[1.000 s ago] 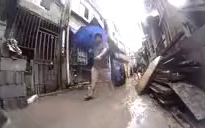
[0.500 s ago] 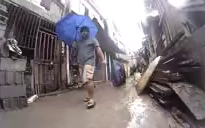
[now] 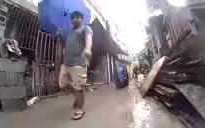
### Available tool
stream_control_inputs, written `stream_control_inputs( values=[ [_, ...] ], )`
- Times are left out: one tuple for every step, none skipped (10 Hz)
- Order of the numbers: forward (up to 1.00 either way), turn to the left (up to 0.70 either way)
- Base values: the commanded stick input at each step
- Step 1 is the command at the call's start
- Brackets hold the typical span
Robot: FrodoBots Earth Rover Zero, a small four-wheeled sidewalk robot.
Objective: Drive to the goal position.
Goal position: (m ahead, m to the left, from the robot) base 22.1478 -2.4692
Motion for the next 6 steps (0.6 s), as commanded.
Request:
stream_control_inputs(
  values=[
    [0.99, 0.00],
    [0.99, 0.00],
    [0.56, 0.00],
    [0.00, 0.00],
    [0.00, 0.00],
    [0.00, 0.00]
  ],
)
